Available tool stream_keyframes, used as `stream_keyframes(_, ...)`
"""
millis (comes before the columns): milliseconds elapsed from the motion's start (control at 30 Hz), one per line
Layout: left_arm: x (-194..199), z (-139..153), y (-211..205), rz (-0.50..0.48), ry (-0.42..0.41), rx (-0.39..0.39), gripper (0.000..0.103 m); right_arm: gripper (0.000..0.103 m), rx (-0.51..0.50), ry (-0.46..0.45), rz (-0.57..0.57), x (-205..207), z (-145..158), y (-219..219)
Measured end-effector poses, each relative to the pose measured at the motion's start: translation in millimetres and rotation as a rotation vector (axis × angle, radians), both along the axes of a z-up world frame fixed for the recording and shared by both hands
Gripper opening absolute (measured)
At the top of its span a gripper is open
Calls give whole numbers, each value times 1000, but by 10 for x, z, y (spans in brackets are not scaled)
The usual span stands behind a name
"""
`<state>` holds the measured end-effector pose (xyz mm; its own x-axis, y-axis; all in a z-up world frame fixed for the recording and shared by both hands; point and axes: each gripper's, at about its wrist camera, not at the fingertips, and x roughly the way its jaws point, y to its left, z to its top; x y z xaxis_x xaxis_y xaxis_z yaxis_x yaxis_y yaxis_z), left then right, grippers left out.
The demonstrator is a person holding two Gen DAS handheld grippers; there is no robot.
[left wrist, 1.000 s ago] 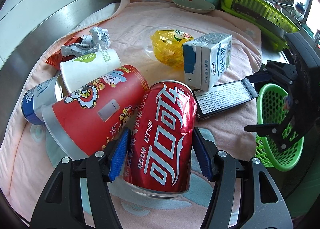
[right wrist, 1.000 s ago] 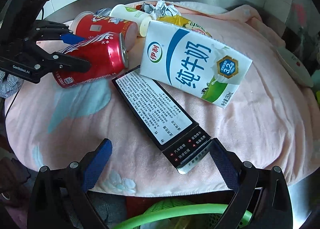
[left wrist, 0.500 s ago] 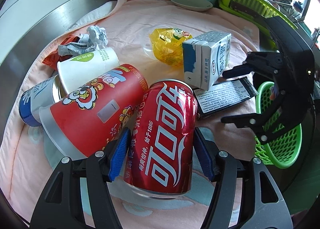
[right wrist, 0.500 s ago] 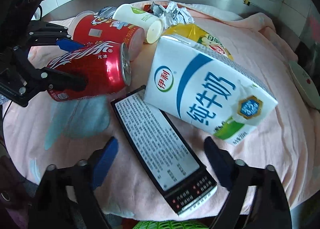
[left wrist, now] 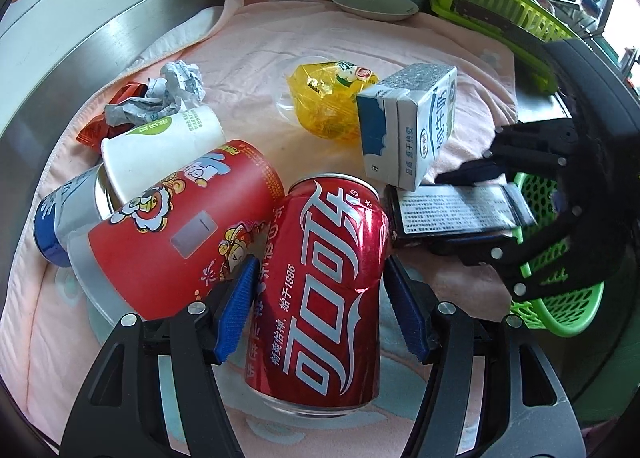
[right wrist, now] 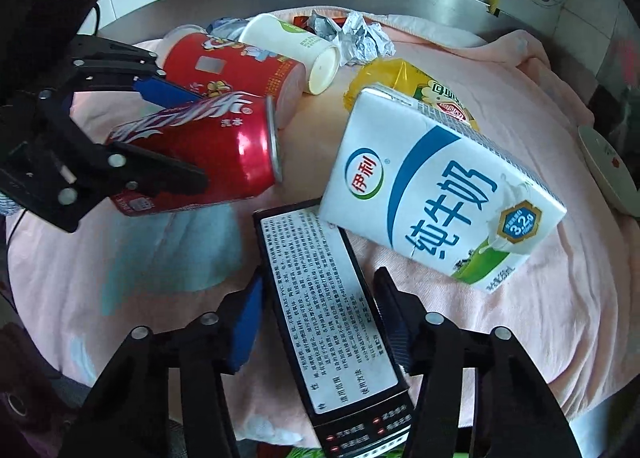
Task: Collect trash
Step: 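Grasp the black box with the right tool while the left tool holds the can, then drop the can into the basket with the left tool while the right tool drops the black box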
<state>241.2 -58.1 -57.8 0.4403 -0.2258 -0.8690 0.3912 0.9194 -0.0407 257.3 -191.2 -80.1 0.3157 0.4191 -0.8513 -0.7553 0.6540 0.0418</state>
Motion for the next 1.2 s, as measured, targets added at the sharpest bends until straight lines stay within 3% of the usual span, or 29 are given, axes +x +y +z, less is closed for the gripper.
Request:
stream_keyframes(633, -422, 258, -74, -1, -66, -56, 62, 45, 115, -88, -148, -705, 360, -358)
stream_keyframes(900, -599, 399, -349, -70, -83, -113, 62, 45, 107, -159, -325, -1062, 456, -888)
stream_keyframes(1200, -787, 437, -1051, -204, -78, -163, 62, 45, 59, -144, -599, -1461, 217, -1703)
